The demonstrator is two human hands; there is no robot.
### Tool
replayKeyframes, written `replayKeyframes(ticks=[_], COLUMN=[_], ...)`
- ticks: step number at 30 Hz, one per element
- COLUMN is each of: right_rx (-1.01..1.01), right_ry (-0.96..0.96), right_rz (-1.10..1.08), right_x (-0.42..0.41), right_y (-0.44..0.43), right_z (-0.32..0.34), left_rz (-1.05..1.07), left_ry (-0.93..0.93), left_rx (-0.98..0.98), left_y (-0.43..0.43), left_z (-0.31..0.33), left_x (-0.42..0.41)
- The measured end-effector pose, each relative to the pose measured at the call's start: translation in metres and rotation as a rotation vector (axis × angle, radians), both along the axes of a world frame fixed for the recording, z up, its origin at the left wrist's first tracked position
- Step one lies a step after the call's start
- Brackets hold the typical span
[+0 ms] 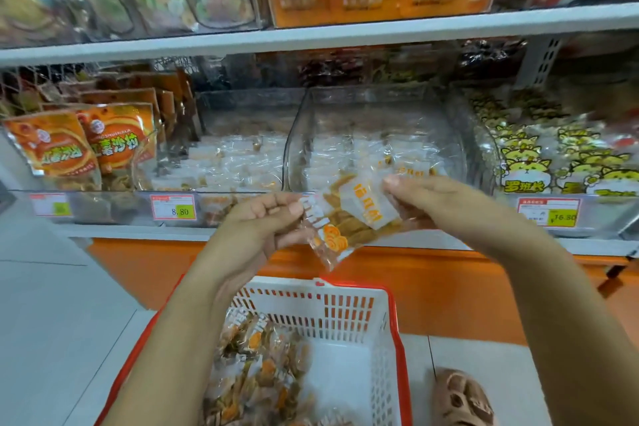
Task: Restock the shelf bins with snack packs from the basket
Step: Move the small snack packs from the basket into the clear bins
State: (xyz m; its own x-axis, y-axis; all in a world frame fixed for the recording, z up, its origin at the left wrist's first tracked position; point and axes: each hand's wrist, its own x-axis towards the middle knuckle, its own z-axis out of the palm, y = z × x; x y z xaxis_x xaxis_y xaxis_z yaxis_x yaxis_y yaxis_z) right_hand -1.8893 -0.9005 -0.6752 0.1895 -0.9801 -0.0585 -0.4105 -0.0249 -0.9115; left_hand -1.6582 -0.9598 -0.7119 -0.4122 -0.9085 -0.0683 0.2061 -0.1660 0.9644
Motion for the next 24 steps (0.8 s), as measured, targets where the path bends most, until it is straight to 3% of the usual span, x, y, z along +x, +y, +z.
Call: replayKeyframes(ticks=[4, 8, 10, 12, 15, 21, 24], right_rx=[-0.132, -0.220, -0.281, -0.323, -0.308, -0.182, -0.114], right_ry=[0.044, 0.243, 0.497, 0.752, 0.994, 1.200, 1.245], right_rz=[0.049, -0.062, -0.162, -0.277, -0.345, -0.320, -0.282], right_x=[-0.009, -0.026, -0.038, -0.048, -0.055, -0.058, -0.054], right_y=[-0.006, -0.026, -0.040, -0.053, -0.069, -0.101, -0.109], right_z=[0.040, 0.070, 0.080, 0.083, 0.074, 0.040, 0.036], left_rz=[0.064, 0.057, 0.082, 0.102, -0.013, -0.307, -0.339], left_ry=[0.108, 0.146, -0.040, -0.378, -0.744, -1.005, -1.004], left_rx=[-0.040, -0.105, -0.212, -0.419, -0.707, -0.901, -0.890], left_y=[-0.008, -0.022, -0.032, -0.044, -0.055, -0.074, -0.083], left_z=[0.023, 0.036, 0.035, 0.026, 0.011, -0.002, -0.006], left_x=[-0.031, -0.064, -0.079, -0.094, -0.115, -0.139, -0.139])
